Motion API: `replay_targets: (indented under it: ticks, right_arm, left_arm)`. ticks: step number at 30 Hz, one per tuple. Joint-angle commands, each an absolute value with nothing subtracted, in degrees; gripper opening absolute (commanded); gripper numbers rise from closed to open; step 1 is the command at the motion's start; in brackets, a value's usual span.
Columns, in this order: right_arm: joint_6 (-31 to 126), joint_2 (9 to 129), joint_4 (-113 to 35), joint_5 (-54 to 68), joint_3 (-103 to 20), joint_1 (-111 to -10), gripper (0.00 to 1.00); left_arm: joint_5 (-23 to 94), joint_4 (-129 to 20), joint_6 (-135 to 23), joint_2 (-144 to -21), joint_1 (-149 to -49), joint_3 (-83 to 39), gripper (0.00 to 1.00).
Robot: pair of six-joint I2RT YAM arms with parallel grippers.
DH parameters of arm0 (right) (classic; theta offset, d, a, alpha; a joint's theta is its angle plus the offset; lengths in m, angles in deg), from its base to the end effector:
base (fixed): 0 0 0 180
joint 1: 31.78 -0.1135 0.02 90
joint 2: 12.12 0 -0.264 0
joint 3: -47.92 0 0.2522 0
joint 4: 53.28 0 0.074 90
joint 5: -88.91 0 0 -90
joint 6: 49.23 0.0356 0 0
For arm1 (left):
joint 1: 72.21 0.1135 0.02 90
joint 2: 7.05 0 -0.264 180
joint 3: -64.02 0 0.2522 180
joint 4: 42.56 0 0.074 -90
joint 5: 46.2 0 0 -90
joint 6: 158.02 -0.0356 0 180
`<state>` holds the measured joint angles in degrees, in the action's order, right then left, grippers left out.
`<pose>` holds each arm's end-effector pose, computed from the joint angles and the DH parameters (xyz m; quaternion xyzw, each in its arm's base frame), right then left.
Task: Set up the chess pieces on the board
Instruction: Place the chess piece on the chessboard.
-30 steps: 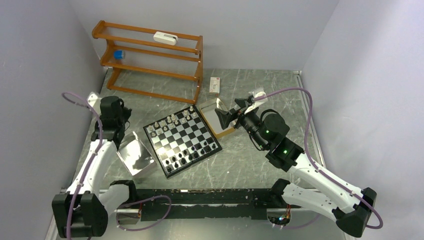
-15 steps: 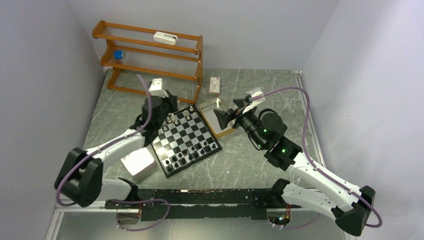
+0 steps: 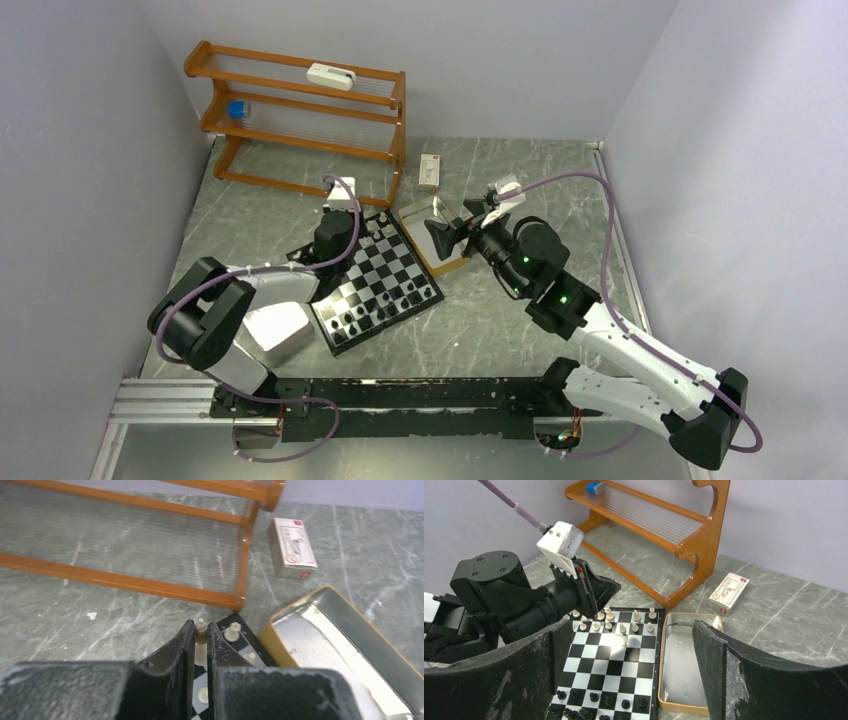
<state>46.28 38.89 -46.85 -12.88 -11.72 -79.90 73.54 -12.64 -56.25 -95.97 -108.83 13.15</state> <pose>0.1469 0.1530 0.3607 -0.1817 0.6695 0.2598 0.6718 0.2653 -0.1752 0.2072 -0.0071 0.7492 -0.0827 0.6571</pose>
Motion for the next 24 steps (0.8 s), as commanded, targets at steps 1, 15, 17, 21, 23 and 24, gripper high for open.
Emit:
replay_targets:
  ticks: [1,15,17,21,23,24]
  right_arm:
    - [46.5,39.7,-48.3,-13.2,-11.3,-80.2,0.94]
    - [46.4,40.4,-48.8,-13.8,-11.0,-80.2,0.94]
    - [46.4,40.7,-48.7,-13.7,-11.2,-80.2,0.94]
    - [46.3,40.6,-48.9,-13.7,-11.1,-80.2,0.95]
    - [46.3,40.5,-48.8,-13.7,-11.1,-80.2,0.94]
    - [46.3,40.4,-48.8,-13.8,-11.1,-80.2,0.95]
  left_arm:
    - [73.4,-3.2,-54.7,-97.8,-105.7,14.6,0.05]
    - [67.5,-3.2,-47.0,-107.0,-102.6,11.5,0.05]
    - [67.2,-4.7,-46.7,-107.9,-102.5,10.6,0.05]
    - [67.0,-4.4,-46.2,-109.2,-102.5,10.4,0.05]
    - [66.8,-4.2,-46.0,-109.8,-102.5,10.3,0.05]
    - [66.8,-4.5,-45.9,-110.0,-102.5,10.2,0.05]
